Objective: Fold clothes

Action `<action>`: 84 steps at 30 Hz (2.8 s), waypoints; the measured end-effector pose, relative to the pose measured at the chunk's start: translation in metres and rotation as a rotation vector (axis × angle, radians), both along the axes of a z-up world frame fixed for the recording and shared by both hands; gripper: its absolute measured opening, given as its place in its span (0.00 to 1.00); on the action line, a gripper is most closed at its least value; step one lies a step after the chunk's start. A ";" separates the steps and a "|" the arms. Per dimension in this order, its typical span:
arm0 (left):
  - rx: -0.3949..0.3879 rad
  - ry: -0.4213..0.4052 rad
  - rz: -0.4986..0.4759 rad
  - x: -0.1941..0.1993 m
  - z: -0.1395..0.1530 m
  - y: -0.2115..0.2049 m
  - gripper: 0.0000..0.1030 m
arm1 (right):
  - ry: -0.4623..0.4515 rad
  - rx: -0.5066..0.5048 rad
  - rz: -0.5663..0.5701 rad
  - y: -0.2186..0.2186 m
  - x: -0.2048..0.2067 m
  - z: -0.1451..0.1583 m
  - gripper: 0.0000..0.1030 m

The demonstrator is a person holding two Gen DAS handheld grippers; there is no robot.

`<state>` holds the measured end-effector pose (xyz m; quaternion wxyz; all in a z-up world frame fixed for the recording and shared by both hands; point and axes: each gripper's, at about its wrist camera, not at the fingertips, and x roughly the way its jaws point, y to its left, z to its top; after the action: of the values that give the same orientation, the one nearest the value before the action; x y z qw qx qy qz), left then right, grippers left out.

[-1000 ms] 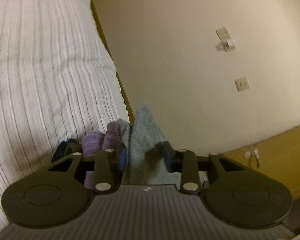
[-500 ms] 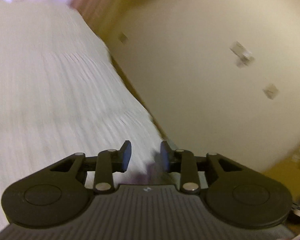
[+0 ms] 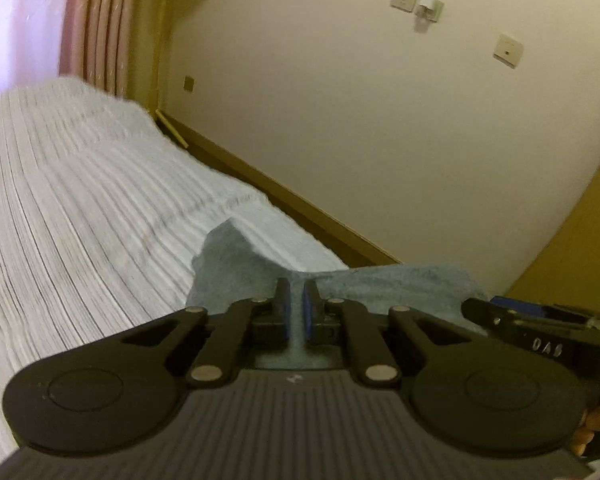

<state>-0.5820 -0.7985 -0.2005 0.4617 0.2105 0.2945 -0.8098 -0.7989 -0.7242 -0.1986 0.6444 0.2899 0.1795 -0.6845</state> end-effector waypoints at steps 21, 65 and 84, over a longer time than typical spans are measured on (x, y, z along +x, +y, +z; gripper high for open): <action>0.077 -0.030 0.140 0.069 0.069 0.107 0.03 | -0.017 0.002 0.004 0.128 -0.009 0.084 0.42; -0.029 -0.286 0.020 0.129 0.223 0.399 0.51 | -0.036 0.208 -0.172 0.372 0.163 0.199 0.42; 0.051 -0.317 0.073 0.076 0.227 0.364 0.55 | -0.056 0.200 -0.108 0.340 0.124 0.220 0.42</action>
<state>-0.5063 -0.4344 0.0268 0.5262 0.3361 0.2458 -0.7414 -0.6751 -0.3841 0.0210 0.5793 0.3810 0.2130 -0.6884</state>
